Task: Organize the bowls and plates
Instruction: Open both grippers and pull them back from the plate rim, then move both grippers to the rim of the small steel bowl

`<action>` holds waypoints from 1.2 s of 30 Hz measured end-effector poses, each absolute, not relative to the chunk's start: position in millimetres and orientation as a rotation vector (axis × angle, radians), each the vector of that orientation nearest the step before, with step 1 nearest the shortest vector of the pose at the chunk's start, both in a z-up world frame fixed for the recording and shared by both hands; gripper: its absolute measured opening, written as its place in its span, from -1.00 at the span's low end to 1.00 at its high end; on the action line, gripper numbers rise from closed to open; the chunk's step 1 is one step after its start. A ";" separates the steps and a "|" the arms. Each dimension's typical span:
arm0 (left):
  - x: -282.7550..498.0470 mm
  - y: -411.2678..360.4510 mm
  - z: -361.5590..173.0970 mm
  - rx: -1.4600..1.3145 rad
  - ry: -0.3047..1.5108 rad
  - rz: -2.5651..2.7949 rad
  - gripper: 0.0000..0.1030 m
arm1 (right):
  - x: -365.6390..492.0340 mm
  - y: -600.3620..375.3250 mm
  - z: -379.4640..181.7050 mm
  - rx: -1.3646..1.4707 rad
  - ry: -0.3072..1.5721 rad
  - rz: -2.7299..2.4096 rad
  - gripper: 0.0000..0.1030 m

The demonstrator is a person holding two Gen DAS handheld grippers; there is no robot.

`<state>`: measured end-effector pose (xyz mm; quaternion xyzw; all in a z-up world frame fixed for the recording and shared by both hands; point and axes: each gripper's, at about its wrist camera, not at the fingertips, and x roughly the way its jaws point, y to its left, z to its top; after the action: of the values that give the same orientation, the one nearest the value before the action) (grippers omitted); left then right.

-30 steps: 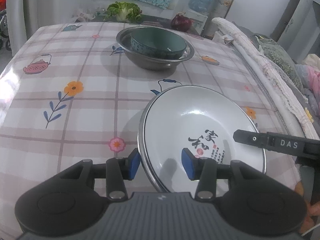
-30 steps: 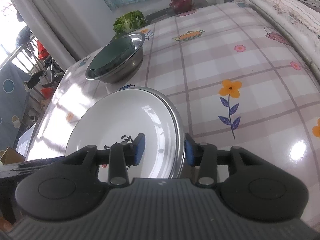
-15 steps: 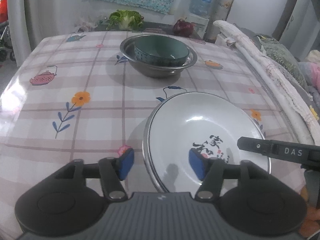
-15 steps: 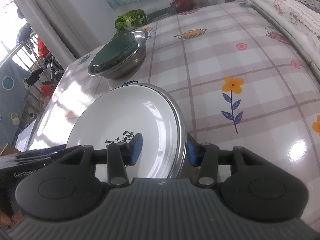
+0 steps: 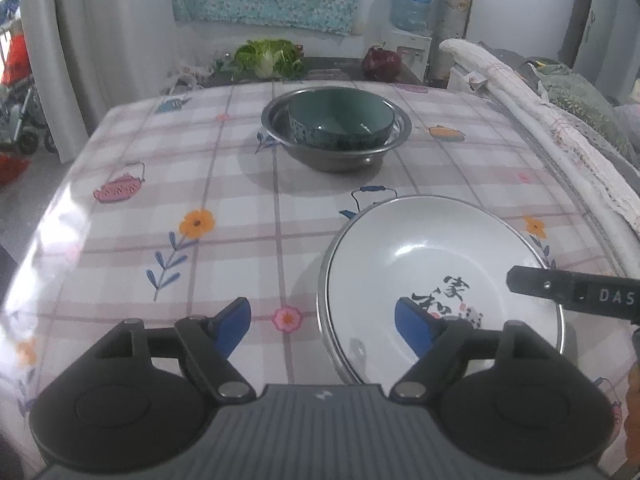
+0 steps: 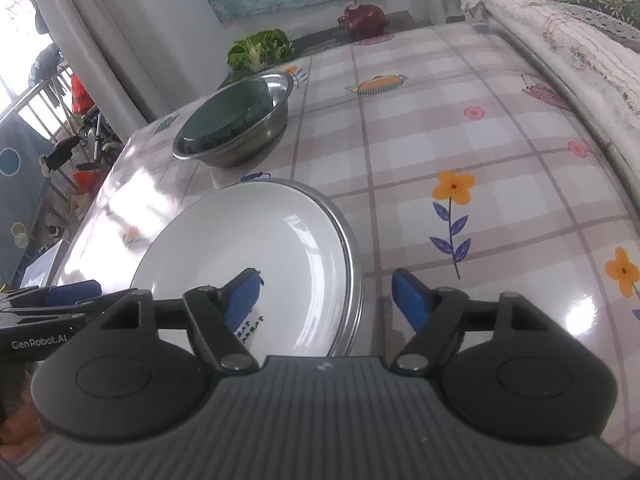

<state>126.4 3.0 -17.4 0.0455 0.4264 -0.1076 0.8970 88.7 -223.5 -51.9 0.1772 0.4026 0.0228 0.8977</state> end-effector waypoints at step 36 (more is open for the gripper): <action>181.4 7.0 -1.5 0.084 0.881 -0.133 0.66 | 155.0 -228.5 -18.2 0.292 0.818 0.138 0.53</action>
<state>181.4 7.0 -1.5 0.0406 0.4259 -0.0641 0.9016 155.0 -228.5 -18.2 0.1413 0.3958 0.0668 0.9049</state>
